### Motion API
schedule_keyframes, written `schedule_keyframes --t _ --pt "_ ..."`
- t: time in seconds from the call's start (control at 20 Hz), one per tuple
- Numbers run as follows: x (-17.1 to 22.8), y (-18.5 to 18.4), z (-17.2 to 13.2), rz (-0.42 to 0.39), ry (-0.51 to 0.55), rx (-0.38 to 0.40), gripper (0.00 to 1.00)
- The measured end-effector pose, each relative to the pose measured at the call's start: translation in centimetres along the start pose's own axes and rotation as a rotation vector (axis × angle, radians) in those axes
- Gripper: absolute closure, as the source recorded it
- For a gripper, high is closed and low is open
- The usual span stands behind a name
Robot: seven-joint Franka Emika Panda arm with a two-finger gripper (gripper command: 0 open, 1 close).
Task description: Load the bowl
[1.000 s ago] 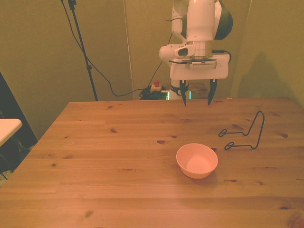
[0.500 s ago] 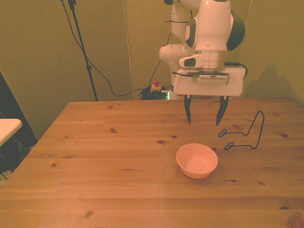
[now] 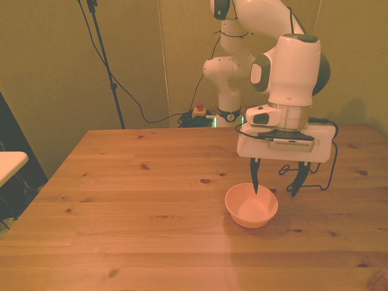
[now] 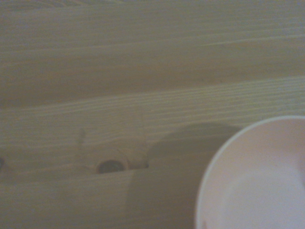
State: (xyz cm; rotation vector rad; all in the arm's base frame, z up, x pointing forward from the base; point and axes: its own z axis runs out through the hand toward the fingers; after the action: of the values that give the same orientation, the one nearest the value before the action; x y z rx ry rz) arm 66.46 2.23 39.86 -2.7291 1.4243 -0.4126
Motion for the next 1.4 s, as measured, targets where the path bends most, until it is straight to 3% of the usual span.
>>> schedule_keyframes --t 0.1,0.15,0.4,1.4 --pt "0.1 -0.5 1.4 0.007 0.000 -0.012 0.00" --pt "0.3 -0.7 2.0 0.010 0.000 -0.018 1.00" --pt "1.0 -0.8 3.6 0.017 0.000 -0.036 1.00" --pt "1.5 -1.2 3.6 0.050 -0.041 -0.053 1.00"
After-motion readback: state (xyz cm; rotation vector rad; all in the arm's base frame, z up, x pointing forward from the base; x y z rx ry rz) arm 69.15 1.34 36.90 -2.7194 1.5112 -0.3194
